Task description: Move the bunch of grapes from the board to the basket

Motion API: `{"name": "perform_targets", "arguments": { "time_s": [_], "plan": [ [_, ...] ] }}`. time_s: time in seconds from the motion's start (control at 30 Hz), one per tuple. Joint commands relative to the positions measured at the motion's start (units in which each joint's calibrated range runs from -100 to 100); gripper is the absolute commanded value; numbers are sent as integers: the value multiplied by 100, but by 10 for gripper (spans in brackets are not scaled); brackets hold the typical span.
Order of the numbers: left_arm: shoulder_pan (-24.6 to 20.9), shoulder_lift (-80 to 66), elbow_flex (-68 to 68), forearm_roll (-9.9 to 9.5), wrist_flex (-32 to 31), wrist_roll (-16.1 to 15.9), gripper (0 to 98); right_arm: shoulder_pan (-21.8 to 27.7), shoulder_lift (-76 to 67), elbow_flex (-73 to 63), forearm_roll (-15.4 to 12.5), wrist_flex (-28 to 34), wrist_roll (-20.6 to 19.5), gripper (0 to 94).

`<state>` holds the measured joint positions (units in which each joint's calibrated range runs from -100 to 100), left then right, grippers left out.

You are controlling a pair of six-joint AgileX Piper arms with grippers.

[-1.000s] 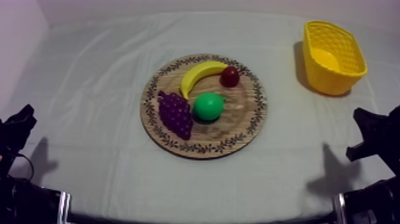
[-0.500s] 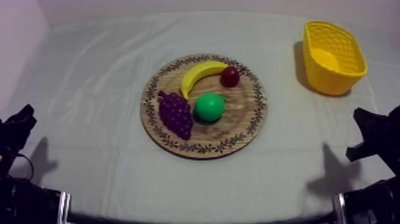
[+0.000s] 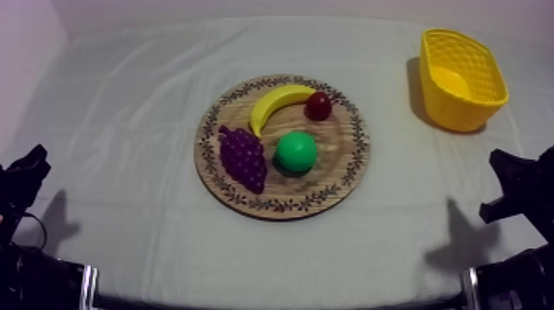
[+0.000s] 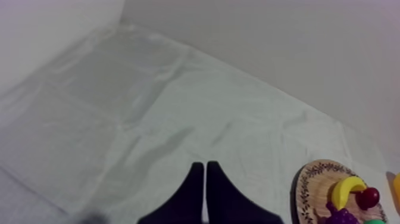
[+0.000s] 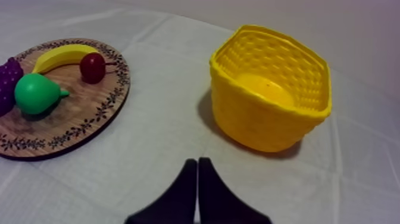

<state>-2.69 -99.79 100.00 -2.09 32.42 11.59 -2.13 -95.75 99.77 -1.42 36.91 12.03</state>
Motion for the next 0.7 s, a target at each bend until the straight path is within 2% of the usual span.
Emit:
{"name": "perform_targets", "arguments": {
  "time_s": [0.0, 0.3, 0.4, 0.53, 0.67],
  "plan": [
    [-3, 5, 0, -4, -1, 1, 1, -2, 0, 1, -2, 3, 6, 5],
    [-3, 5, 0, -4, -1, 1, 1, -6, 0, 1, -7, -31, 19, 6],
    [-3, 5, 0, -4, -1, 0, 1, -54, 10, 1, -137, -124, 68, 6],
    [-3, 5, 0, -4, -1, 0, 1, -109, 381, -288, -14, -419, -268, 6],
    [-3, 5, 0, -4, -1, -3, 1, -107, 1202, -1165, 38, -385, -560, 6]
  ]
}}
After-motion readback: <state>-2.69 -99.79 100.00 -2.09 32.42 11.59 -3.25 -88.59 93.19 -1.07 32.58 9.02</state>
